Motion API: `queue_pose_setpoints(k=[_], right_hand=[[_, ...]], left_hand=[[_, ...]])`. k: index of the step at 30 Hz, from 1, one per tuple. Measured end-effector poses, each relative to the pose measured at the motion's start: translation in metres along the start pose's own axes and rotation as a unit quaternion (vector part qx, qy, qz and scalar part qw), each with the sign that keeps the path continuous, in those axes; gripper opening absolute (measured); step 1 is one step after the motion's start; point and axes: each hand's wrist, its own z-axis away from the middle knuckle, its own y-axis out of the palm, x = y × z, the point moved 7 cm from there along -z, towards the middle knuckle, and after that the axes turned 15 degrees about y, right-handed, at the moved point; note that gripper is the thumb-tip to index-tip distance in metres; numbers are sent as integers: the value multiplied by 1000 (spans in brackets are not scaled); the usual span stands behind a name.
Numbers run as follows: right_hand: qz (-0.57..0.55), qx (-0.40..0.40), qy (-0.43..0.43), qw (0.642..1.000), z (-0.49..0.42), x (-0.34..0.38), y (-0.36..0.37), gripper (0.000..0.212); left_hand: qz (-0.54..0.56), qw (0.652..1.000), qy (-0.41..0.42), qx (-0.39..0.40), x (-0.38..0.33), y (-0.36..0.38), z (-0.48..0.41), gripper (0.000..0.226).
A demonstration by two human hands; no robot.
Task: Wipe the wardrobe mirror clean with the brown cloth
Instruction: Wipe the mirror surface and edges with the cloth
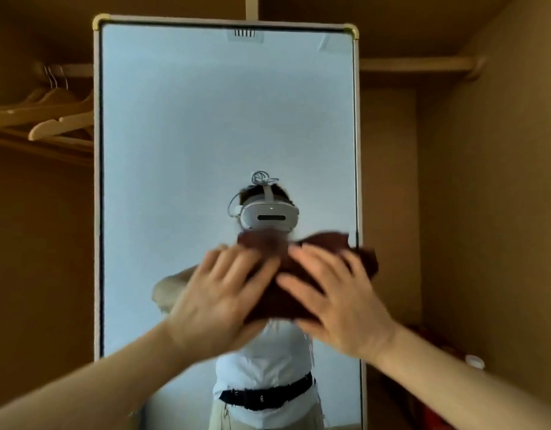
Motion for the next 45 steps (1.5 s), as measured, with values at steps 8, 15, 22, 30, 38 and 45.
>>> queue_pose_setpoints(k=[8,15,22,30,38,45], right_hand=[[15,-55,12,998,-59,-37,-26,49],[-3,-97,132,986,-62,-35,-25,47],[15,-37,107,993,26,0,2,46],[49,-42,96,993,-116,-57,-39,55],[-30,-82,138,987,-26,-21,-9,50],[-6,2,-48,999,37,8,11,54]], left_hand=[[-47,999,-23,-5,50,-17,-53,64],[-15,997,-75,-19,60,-18,-62,67],[20,997,53,49,-6,5,-17,55],[-34,994,-104,-13,99,-34,-96,68],[7,999,-51,10,36,-8,-46,67],[28,997,34,67,-33,10,13,57]])
